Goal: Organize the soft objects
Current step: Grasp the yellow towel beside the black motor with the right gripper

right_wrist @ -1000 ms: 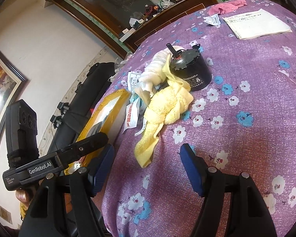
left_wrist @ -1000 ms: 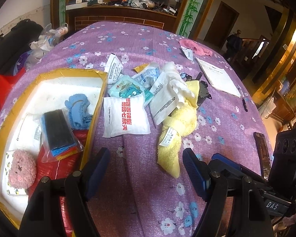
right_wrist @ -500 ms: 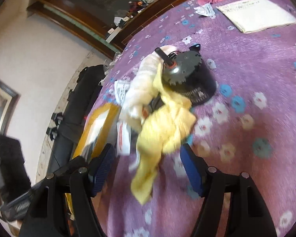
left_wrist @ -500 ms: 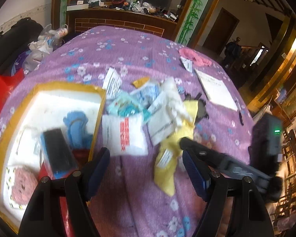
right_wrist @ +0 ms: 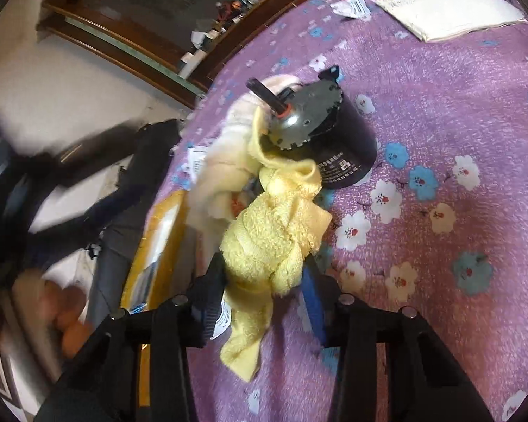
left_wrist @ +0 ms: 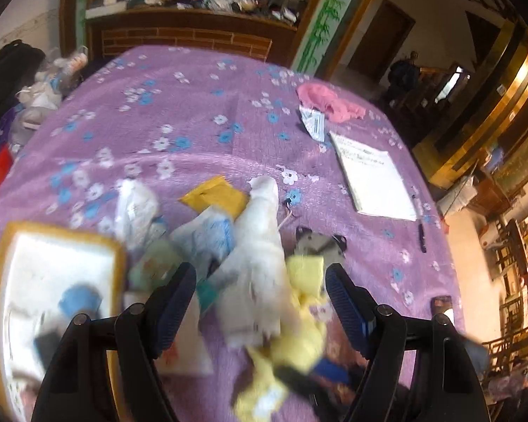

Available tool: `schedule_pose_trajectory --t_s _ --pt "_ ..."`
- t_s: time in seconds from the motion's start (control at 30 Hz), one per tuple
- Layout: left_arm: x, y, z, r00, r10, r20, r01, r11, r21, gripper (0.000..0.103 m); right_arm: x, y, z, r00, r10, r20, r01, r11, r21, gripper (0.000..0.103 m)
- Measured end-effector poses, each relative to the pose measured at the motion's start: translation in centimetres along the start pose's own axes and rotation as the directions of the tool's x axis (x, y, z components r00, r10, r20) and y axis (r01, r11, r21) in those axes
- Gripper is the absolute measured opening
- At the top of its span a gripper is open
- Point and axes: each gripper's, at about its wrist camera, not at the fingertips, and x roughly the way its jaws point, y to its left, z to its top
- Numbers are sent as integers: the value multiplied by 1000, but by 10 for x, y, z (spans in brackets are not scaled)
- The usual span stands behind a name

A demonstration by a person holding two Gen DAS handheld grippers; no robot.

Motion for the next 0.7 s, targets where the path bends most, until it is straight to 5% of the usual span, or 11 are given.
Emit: schedule_pose_trajectory --t_s 0.47,0.5,0.57,0.7 --pt "81 -6 34 996 60 -61 -58 998 32 75 -4 5 -10 999 31 42 -29 998 -57 42" --pt "80 -7 33 997 57 -50 -55 998 35 70 -4 3 -10 999 37 39 -35 998 -49 42" --pt "79 -8 32 997 66 -42 -63 997 53 42 -3 -1 -8 998 49 31 -48 998 -27 42" --pt "76 -1 27 998 41 -45 -38 998 57 36 -1 -6 -6 997 73 18 -73 997 9 42"
